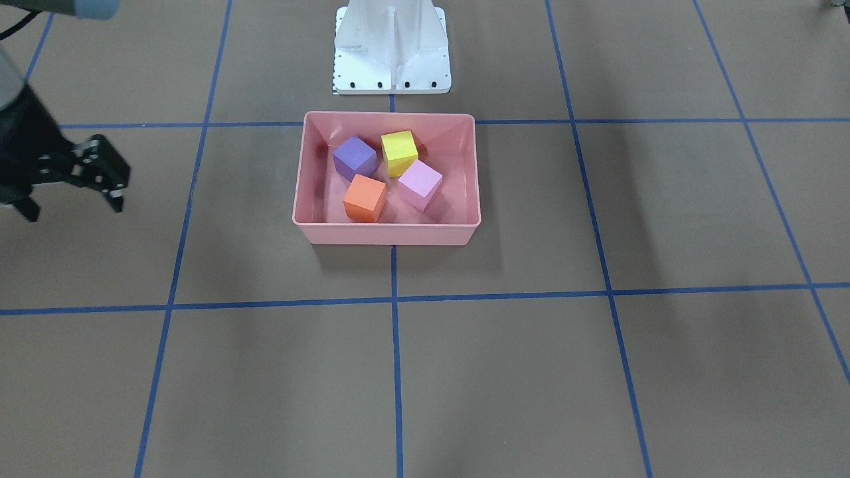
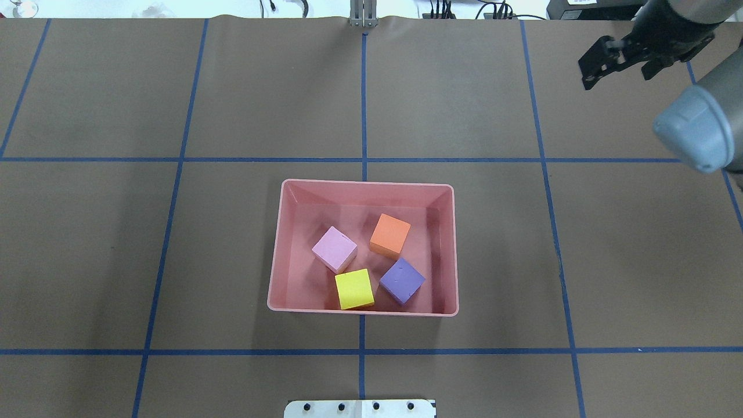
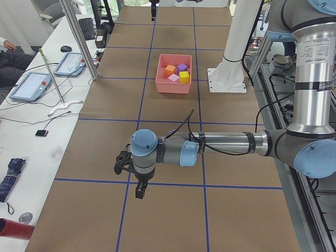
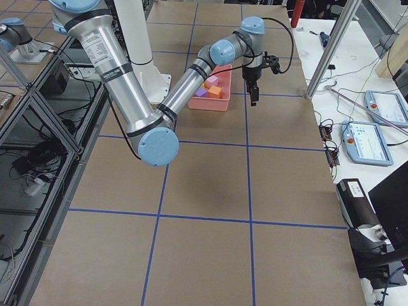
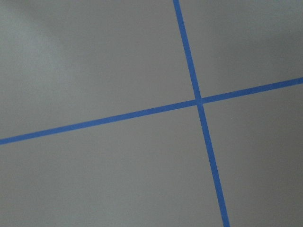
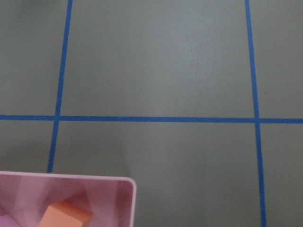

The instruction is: Place blocks into pink bin with both arms

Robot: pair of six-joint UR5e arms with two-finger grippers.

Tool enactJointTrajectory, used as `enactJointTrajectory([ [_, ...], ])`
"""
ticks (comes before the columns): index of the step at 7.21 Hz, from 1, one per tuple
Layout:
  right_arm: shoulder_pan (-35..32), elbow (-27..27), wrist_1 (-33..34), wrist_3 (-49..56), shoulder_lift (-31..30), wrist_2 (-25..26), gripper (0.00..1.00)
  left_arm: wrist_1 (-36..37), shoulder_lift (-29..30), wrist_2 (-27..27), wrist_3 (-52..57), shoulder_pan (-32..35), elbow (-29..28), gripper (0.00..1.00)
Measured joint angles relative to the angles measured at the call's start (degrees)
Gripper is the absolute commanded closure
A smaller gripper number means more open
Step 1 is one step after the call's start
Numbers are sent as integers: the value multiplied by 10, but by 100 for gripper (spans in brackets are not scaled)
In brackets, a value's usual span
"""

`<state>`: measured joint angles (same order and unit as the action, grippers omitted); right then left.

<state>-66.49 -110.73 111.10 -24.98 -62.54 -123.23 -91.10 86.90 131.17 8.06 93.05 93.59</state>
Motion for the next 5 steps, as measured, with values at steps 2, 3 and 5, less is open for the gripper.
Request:
enactJointTrajectory([
  [2, -85, 71, -1, 144, -21, -40, 0, 56, -5, 1, 5, 1, 30, 0],
  [3, -115, 99, -16, 180, -42, -46, 0, 57, -7, 2, 5, 1, 38, 0],
  [5, -169, 149, -115, 234, -119, -59, 0, 28, -7, 3, 4, 0, 43, 0],
])
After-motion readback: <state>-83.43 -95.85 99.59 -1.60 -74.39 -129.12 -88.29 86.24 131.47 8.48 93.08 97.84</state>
